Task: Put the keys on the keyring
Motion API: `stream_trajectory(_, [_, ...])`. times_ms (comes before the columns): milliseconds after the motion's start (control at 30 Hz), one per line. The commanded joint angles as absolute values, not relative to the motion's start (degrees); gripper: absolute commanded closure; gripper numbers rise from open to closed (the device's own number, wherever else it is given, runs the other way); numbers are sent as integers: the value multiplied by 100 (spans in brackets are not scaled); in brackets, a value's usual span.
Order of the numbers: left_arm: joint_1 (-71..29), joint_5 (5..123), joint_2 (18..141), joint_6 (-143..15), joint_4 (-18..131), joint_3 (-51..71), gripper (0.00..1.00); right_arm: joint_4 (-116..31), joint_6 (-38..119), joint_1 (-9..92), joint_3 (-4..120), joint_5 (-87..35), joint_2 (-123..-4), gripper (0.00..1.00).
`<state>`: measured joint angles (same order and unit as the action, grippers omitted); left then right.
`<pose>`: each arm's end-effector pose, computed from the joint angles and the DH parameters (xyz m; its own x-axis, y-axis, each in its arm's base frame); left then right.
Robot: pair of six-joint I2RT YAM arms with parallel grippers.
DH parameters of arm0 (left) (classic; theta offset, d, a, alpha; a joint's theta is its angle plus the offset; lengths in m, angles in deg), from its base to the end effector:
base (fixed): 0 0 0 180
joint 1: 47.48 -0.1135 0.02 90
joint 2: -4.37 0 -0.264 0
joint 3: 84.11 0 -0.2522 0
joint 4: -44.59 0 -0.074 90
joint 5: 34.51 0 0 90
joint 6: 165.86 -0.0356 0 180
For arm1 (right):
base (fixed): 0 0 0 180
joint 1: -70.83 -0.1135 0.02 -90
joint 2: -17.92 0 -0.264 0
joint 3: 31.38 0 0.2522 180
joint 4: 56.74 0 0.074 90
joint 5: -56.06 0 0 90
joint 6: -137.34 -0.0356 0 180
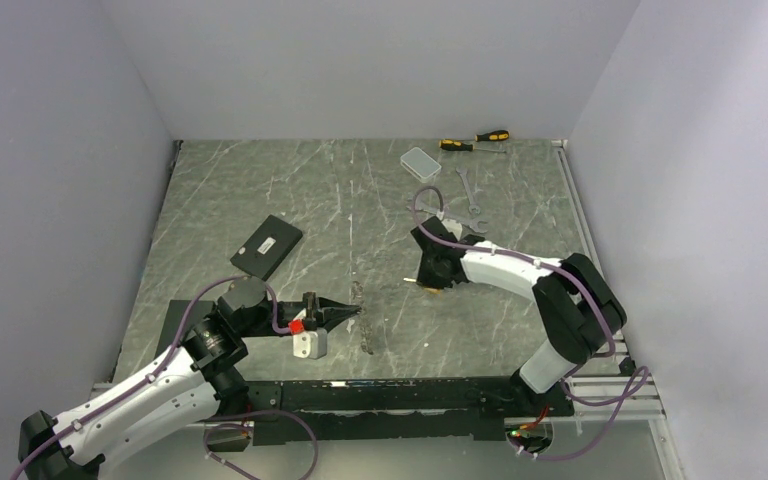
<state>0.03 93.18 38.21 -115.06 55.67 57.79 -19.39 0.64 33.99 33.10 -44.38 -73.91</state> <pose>0.0878 -0.1280 0.2671 0.5658 0.1228 -0.8153 0.8207 0.0120 0.5713 0.2432 0.1741 0.1629 -0.8803 0.2348 -0.4123 0.1647 0.9661 0.1987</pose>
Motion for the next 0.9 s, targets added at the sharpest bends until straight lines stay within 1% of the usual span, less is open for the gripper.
stream_trajectory(0, [16,9436,3733,-11532,5303,5655,100,-1582,296,3427,3767,-4604,-7289,100])
stream_trajectory(133, [24,9438,3733,-11541,5314,5643,100,-1101,774,3410,4256,-4538,-7131,100])
stream_trajectory(233, [17,9447,3733,-11550,5319,5640,100,-1163,1115,3401,4381,-4244,-6813,100])
stream_trajectory(367, [18,9442,3742,-11559,5333,5638,100,-1543,1358,3383,4050,-3847,-6414,100])
stream_trajectory(533, [18,9441,3768,-11568,5349,5630,100,-1507,1381,3376,3750,-3582,-6421,100])
stream_trajectory(667, [19,9458,3792,-11559,5333,5625,100,-1764,1563,3341,3586,-3284,-6168,100])
stream_trajectory(867, [23,9543,3866,-11576,5405,5560,100,-2176,2434,3256,3538,-2591,-5689,100])
